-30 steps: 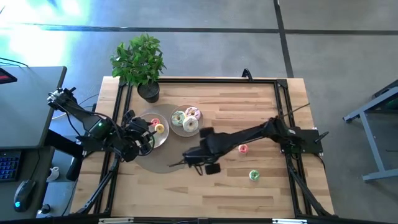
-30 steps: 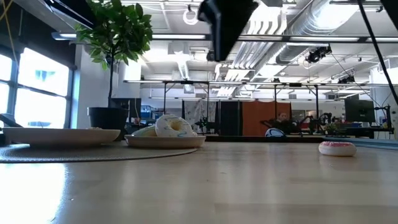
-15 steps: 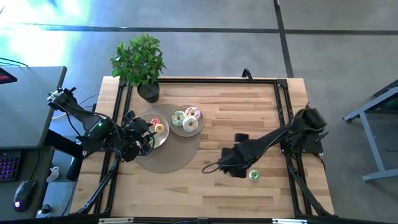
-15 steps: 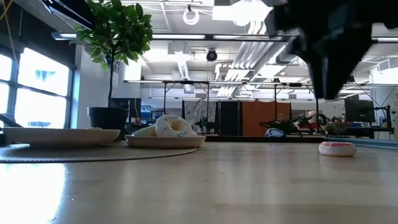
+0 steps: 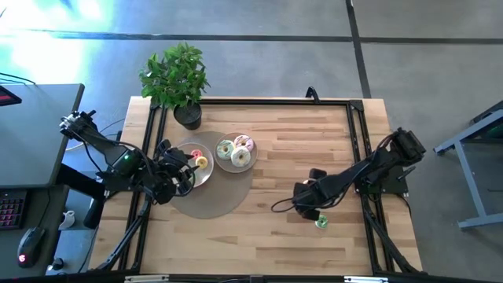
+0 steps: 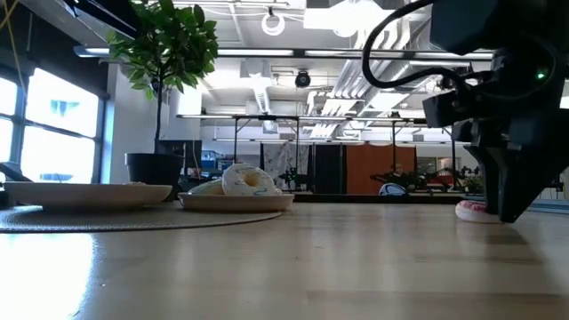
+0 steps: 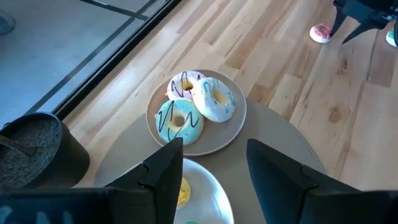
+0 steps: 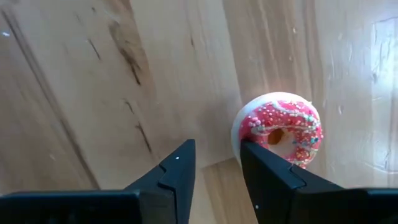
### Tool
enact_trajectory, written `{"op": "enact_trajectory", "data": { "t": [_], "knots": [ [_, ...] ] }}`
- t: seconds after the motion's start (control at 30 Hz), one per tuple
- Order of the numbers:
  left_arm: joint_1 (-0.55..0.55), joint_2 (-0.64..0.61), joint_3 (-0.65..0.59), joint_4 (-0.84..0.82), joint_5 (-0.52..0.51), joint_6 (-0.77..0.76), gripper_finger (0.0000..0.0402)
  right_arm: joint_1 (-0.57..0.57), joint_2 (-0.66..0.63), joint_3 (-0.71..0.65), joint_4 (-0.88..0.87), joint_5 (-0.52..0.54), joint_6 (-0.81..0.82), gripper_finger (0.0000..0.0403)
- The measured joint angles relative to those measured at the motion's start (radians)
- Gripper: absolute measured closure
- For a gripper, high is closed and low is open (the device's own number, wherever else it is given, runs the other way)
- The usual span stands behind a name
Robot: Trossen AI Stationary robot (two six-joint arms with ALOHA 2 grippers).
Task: Pick & Place donuts
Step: Put the small pink donut on the white plate
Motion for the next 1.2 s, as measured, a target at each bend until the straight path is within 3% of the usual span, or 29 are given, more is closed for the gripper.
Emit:
{"op": "enact_trajectory", "data": {
  "t": [0.3, 0.43, 0.6, 0.77, 0.93, 1.07, 1.2],
  "knots": [
    [0.000, 0.000, 0.000, 0.001, 0.013, 0.000, 0.0227, -0.001, 0.001, 0.018, -0.024, 0.020, 0.007, 0.0380],
    [0.000, 0.001, 0.000, 0.001, 0.031, 0.000, 0.0227, -0.001, 0.001, 0.077, -0.080, -0.011, 0.018, 0.0397],
    [0.000, 0.001, 0.000, 0.002, 0.033, -0.002, 0.0227, -0.003, 0.001, 0.131, -0.135, 0.016, -0.021, 0.0373],
    [0.000, 0.001, 0.000, 0.002, 0.037, -0.009, 0.0227, -0.021, 0.001, 0.110, -0.115, 0.039, -0.027, 0.0309],
    [0.000, 0.009, 0.000, 0.002, 0.043, -0.009, 0.0227, -0.035, 0.002, 0.051, -0.069, -0.009, -0.028, 0.0256],
    [0.000, 0.008, 0.000, 0.008, 0.043, -0.009, 0.0227, -0.035, 0.001, -0.002, 0.002, 0.010, -0.046, 0.0247],
    [0.000, 0.008, 0.000, 0.011, 0.043, -0.009, 0.0227, -0.035, 0.001, -0.011, 0.008, 0.042, -0.055, 0.0275]
  ]
}}
